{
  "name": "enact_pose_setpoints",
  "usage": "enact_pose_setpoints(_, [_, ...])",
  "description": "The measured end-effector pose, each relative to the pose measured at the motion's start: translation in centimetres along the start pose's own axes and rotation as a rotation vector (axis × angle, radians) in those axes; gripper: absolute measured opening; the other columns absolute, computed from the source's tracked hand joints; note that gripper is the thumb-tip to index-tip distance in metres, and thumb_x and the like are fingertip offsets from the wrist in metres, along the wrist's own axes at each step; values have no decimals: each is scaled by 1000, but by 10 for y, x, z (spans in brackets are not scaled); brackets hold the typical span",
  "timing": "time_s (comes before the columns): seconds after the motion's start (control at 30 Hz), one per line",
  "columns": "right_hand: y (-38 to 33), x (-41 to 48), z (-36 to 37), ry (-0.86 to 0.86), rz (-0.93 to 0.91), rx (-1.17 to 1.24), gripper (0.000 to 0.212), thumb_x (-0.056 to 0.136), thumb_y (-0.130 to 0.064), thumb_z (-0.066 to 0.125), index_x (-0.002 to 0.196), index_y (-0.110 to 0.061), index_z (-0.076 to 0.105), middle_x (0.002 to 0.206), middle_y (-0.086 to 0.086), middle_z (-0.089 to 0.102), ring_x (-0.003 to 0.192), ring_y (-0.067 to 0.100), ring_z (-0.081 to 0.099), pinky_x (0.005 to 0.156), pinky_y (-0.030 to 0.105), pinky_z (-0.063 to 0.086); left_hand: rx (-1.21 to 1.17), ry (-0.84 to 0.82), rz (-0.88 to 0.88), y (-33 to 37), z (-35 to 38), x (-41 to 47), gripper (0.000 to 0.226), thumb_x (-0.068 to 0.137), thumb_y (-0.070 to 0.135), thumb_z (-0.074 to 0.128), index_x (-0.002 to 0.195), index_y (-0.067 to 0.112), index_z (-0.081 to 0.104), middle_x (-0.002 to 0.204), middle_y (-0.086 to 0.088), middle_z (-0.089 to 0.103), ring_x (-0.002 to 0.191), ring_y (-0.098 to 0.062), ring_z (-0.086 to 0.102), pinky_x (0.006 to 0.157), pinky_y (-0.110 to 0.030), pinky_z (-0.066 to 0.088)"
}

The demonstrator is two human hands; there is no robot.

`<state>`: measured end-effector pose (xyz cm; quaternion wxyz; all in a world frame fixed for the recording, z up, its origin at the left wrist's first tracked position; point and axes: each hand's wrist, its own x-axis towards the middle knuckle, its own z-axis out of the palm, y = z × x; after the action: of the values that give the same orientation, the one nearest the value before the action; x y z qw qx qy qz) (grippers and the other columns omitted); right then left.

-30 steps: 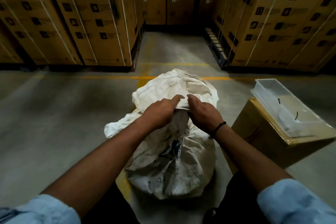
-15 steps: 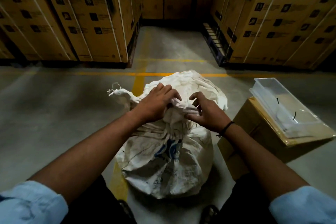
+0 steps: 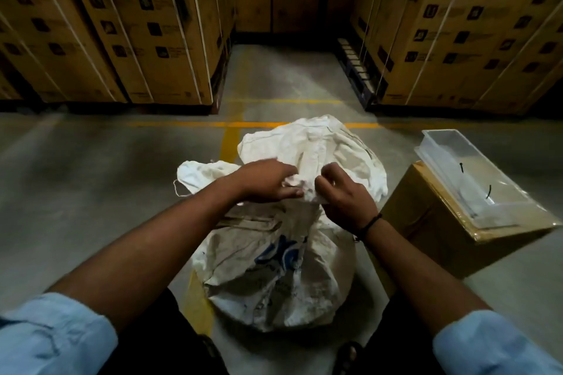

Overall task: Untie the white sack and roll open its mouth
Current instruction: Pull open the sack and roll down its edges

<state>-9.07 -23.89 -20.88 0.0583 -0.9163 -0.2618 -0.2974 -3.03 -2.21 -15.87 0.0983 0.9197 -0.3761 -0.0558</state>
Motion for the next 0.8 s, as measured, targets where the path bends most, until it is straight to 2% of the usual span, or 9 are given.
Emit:
enact_pose_setpoints(0.07, [2,3,-5,-155,95,292,51,73,-15,68,117,-16,43,126,8,44,89,21,52,58,32,52,116,42,23,1,4,-3,41,95,51,56,121,19,54,122,-4,64,109,-28,60,77,-31,42])
enact_pose_setpoints(0.13, [8,9,-13,-334,205,600,80,71,-28,77,140,-19,35,134,0,44,99,10,54,79,22,51,225,155,111,1,7,-7,34,96,40,58,120,19,50,120,-5,60,99,-31,62,65,-32,39])
enact_pose_setpoints(0.23, [13,19,-19,-403,232,494,53,71,-37,79,117,-21,57,104,-2,60,81,13,58,75,34,53,399,375,298,0,10,-8,21,90,17,60,109,15,53,102,-9,56,75,-32,57,59,-34,32])
enact_pose_setpoints(0.3, [10,19,-17,-329,196,291,40,72,-35,76,100,-19,54,93,1,56,73,24,56,64,42,51,447,436,342,-4,11,-7,26,86,20,63,108,18,49,102,-6,55,84,-27,54,69,-35,38])
enact_pose_setpoints(0.4, [0,8,-4,-158,100,-58,33,78,-32,71,95,-15,49,89,6,54,55,34,50,41,33,36,235,210,136,-2,6,-5,49,88,66,53,112,24,49,107,5,56,101,-21,45,89,-37,37])
enact_pose_setpoints(0.47, [-9,1,0,-21,45,-205,20,80,-24,70,86,-13,54,79,6,53,46,31,44,42,31,25,49,3,-20,5,-1,-2,67,86,79,42,126,26,50,111,6,65,109,-21,45,97,-39,36])
enact_pose_setpoints(0.53, [-11,-3,5,112,-6,-266,14,84,-17,66,78,-14,53,71,6,49,47,29,42,49,34,27,191,-131,-7,15,-8,5,62,89,71,47,131,25,51,115,-2,68,114,-26,48,91,-40,36])
enact_pose_setpoints(0.67, [-11,-10,11,93,-163,-186,11,89,-20,61,84,-12,55,78,8,52,68,28,47,62,40,38,265,-123,55,19,-7,6,24,86,45,68,98,28,55,102,2,63,99,-25,60,66,-33,38])
enact_pose_setpoints(0.8, [-8,-8,3,-170,159,207,52,74,-43,74,110,-15,49,118,5,51,81,27,56,57,41,49,362,10,210,14,0,-6,30,84,25,66,111,28,53,106,0,51,89,-27,61,55,-35,40])
